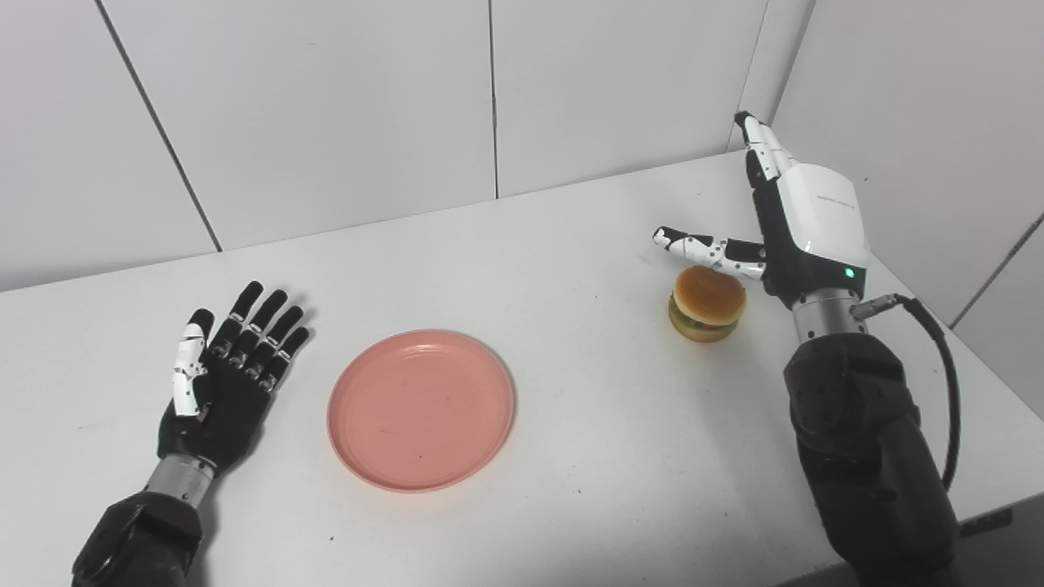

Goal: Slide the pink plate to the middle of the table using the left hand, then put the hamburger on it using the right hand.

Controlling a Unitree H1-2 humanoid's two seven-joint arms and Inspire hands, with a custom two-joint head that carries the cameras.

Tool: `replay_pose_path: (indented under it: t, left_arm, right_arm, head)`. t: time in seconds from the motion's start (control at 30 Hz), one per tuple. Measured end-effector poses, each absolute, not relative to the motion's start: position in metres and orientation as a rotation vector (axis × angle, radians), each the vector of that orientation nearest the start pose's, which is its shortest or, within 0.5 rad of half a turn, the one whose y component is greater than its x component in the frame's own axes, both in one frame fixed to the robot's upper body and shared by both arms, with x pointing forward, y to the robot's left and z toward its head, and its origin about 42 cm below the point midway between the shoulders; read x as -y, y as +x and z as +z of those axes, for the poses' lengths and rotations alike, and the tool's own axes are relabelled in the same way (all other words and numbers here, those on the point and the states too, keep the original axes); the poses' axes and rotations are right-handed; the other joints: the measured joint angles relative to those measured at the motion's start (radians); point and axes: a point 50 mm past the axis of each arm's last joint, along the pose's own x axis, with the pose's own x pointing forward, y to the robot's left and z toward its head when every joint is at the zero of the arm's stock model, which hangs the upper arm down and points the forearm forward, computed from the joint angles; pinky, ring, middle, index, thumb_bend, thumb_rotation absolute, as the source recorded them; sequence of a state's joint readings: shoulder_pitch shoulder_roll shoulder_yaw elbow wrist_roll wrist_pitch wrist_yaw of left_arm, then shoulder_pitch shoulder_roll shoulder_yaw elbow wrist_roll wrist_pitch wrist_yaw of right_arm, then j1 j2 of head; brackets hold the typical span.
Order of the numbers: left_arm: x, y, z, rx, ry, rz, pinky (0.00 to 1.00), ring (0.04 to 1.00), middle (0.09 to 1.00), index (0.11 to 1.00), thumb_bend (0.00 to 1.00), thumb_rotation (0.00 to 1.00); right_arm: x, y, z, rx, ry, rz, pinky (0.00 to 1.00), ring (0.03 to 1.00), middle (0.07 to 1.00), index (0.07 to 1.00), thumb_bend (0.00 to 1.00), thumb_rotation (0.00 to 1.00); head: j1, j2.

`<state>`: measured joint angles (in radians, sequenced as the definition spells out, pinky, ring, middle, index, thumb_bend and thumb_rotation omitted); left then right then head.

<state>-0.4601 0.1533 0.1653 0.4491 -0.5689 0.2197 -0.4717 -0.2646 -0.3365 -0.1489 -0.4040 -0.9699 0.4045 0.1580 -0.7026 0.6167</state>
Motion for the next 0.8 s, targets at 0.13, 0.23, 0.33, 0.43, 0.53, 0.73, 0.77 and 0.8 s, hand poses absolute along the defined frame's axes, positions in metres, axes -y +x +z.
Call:
replay_pose_path:
  t: [0.13, 0.23, 0.33, 0.43, 0.53, 0.73, 0.77, 0.8]
  left_arm:
    - [-0.256, 0.425, 0.139, -0.056, -0.508, -0.415, 0.97, 0.939, 0.954, 0.962, 0.37, 1.00]
    - [-0.256, 0.425, 0.139, -0.057, -0.508, -0.414, 0.98, 0.941, 0.956, 0.963, 0.37, 1.00]
    - [-0.256, 0.426, 0.139, -0.057, -0.507, -0.413, 0.98, 0.942, 0.955, 0.960, 0.37, 1.00]
    - [-0.257, 0.426, 0.139, -0.057, -0.506, -0.412, 0.99, 0.948, 0.960, 0.963, 0.38, 1.00]
    - [-0.259, 0.427, 0.139, -0.060, -0.505, -0.410, 0.99, 0.948, 0.961, 0.964, 0.38, 1.00]
    - [-0.260, 0.428, 0.140, -0.060, -0.504, -0.407, 0.98, 0.944, 0.956, 0.955, 0.38, 1.00]
    - [-0.260, 0.428, 0.140, -0.060, -0.504, -0.406, 0.98, 0.945, 0.956, 0.955, 0.38, 1.00]
    - [-0.260, 0.428, 0.140, -0.060, -0.504, -0.406, 0.98, 0.942, 0.954, 0.953, 0.38, 1.00]
  right_arm:
    - [0.338, 0.318, 0.285, 0.142, -1.172, -0.498, 0.80, 0.925, 0.965, 0.985, 1.00, 0.78]
    - [0.343, 0.321, 0.275, 0.096, -1.176, -0.484, 0.79, 0.915, 0.954, 0.983, 1.00, 0.79]
    - [0.346, 0.322, 0.265, 0.054, -1.176, -0.461, 0.76, 0.916, 0.957, 0.993, 1.00, 0.79]
    - [0.346, 0.322, 0.259, 0.023, -1.168, -0.441, 0.77, 0.913, 0.952, 0.989, 1.00, 0.79]
    - [0.345, 0.324, 0.255, 0.002, -1.165, -0.429, 0.78, 0.919, 0.952, 0.993, 1.00, 0.78]
    - [0.342, 0.327, 0.246, -0.045, -1.142, -0.384, 0.78, 0.911, 0.942, 0.967, 1.00, 0.74]
    - [0.342, 0.328, 0.245, -0.049, -1.140, -0.377, 0.78, 0.911, 0.942, 0.966, 1.00, 0.73]
    - [0.341, 0.329, 0.243, -0.054, -1.140, -0.370, 0.78, 0.913, 0.944, 0.970, 1.00, 0.73]
  head:
    - [-0.008, 0.008]
    - [-0.011, 0.011]
    - [-0.014, 0.017]
    - [-0.015, 0.023]
    - [-0.015, 0.025]
    - [-0.011, 0.034]
    - [-0.011, 0.034]
    - [-0.011, 0.035]
